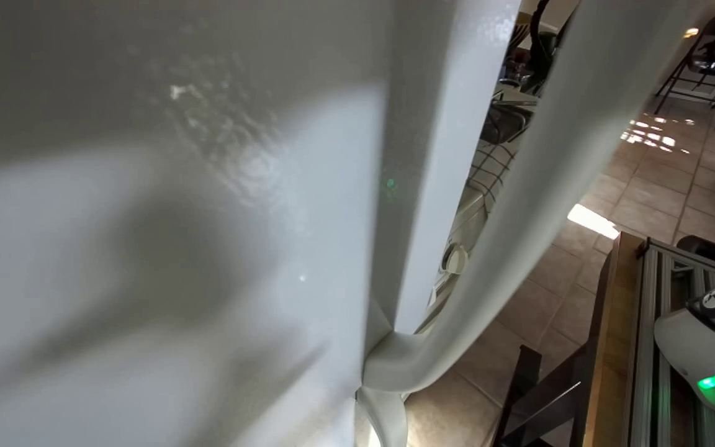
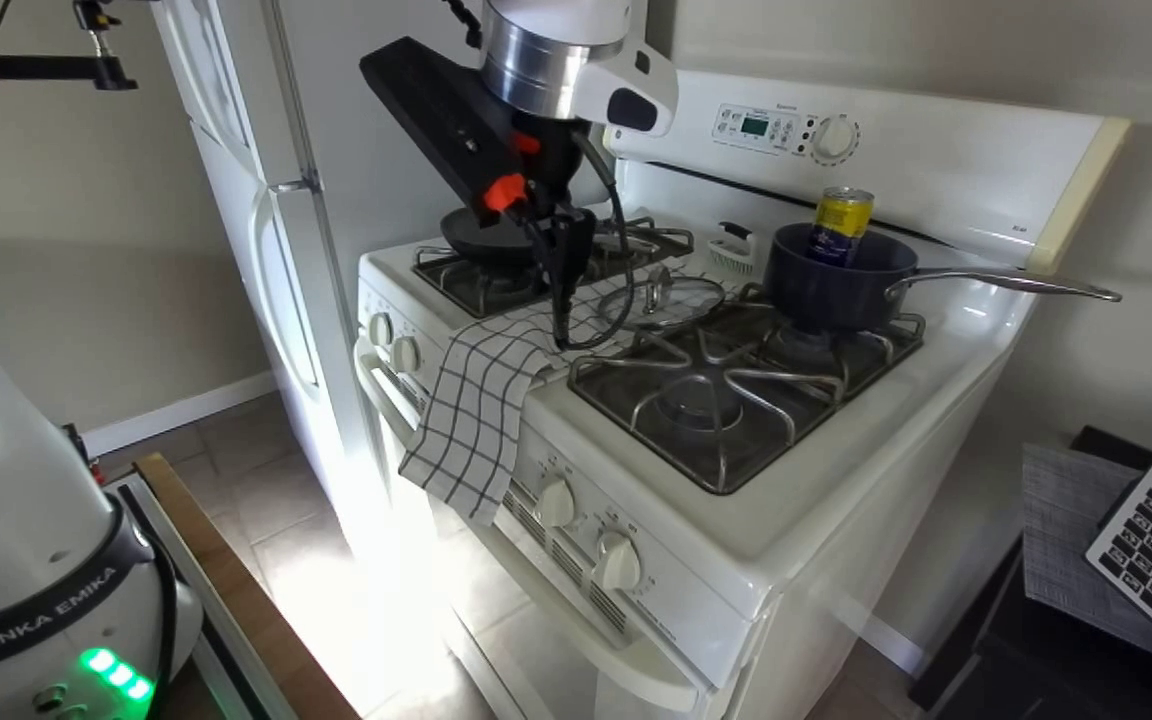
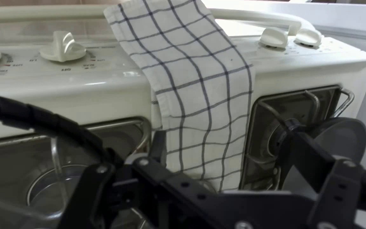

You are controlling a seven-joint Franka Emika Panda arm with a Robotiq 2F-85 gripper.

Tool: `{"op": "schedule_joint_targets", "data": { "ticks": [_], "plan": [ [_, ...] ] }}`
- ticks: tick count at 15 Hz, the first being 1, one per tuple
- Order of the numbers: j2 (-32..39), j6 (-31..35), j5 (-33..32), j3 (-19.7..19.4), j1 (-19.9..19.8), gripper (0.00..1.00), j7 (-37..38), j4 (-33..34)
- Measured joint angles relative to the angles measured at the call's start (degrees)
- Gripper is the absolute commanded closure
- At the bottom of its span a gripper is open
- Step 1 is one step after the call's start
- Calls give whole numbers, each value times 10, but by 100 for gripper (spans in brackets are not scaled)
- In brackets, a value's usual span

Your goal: Put the lid on the pan

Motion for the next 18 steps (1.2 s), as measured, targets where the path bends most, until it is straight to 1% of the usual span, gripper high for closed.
{"op": "schedule_joint_targets", "data": {
  "ticks": [3, 6, 8, 10, 12, 14, 16, 17, 18],
  "plan": [
    [33, 14, 17, -30, -1, 0, -72, 37],
    [94, 9, 61, -56, 8, 0, -174, 103],
    [147, -15, 100, -64, 10, 0, -239, 160],
    [210, -60, 151, -66, 4, 0, -291, 226],
    [276, -126, 195, -59, -13, 0, -309, 295],
    [338, -178, 216, -34, -38, 0, -304, 360],
    [395, -196, 229, -1, -63, 0, -288, 424],
    [412, -197, 230, 12, -72, 0, -285, 442],
    [416, -196, 229, 20, -78, 0, -285, 443]
  ]
}}
